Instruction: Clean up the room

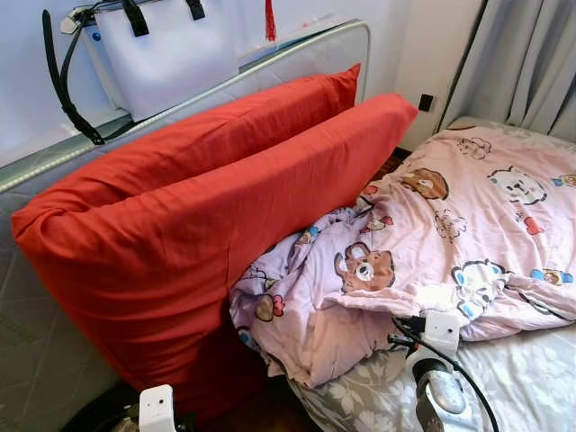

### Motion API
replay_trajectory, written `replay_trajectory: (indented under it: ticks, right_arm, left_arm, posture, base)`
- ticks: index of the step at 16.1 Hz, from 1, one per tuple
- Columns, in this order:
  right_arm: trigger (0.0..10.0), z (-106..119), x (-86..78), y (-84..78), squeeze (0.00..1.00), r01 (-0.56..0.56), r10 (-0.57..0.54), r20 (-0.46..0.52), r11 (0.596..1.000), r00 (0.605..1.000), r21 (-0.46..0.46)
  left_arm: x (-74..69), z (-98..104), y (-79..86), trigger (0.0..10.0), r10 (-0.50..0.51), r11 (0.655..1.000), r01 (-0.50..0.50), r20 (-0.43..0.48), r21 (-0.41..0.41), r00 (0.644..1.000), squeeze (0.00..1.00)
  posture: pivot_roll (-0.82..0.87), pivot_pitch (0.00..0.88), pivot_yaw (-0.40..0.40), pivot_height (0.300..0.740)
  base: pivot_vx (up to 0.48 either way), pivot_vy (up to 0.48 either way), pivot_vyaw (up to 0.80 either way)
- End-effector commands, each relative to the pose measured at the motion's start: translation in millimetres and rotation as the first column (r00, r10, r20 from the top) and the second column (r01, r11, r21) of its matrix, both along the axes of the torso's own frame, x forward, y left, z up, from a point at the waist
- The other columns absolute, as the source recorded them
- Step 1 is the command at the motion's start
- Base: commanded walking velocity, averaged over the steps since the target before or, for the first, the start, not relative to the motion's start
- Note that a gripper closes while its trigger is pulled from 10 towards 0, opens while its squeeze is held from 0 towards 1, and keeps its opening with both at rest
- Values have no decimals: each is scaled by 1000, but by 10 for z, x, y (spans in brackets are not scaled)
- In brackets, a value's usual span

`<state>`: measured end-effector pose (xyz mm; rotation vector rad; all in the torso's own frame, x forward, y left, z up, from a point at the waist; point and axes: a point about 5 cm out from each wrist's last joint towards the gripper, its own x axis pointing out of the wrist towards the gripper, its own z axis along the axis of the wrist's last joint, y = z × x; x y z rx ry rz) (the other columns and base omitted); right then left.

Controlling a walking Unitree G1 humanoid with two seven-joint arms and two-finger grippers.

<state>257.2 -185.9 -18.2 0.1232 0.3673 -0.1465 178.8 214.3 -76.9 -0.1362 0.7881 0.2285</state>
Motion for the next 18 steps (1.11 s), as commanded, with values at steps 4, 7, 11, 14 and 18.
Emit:
replay_trajectory:
  ticks: [4,7,11,14,18]
  right_arm:
    - [10000,25,24,48,0,-21,22,18,1000,1000,-20]
    - [10000,33,28,27,0,-7,8,22,1000,1000,-20]
    - [10000,35,22,-22,0,13,-13,22,999,1000,-30]
    - [10000,45,31,-50,0,37,-37,24,999,999,-37]
    - [10000,52,45,-45,0,40,-39,23,998,999,-41]
  left_arm:
    - [-116,-48,55,10000,33,999,-33,-37,-1,999,0]
    - [-124,-53,56,10000,24,1000,-24,-42,-5,999,0]
    - [-116,-54,33,10000,14,1000,-15,-42,-11,999,0]
    - [-124,-59,36,10000,13,1000,-13,-47,-11,999,0]
    - [-116,-51,56,10000,20,1000,-20,-45,-8,999,0]
  posture:
    - [-66,0,31,740]
    - [-71,0,34,740]
    - [-73,0,40,740]
    - [-73,0,44,740]
    - [-60,0,42,740]
  base:
    - [0,0,0]
    - [0,0,0]
    - [0,0,0]
    - [0,0,0]
    - [0,0,0]
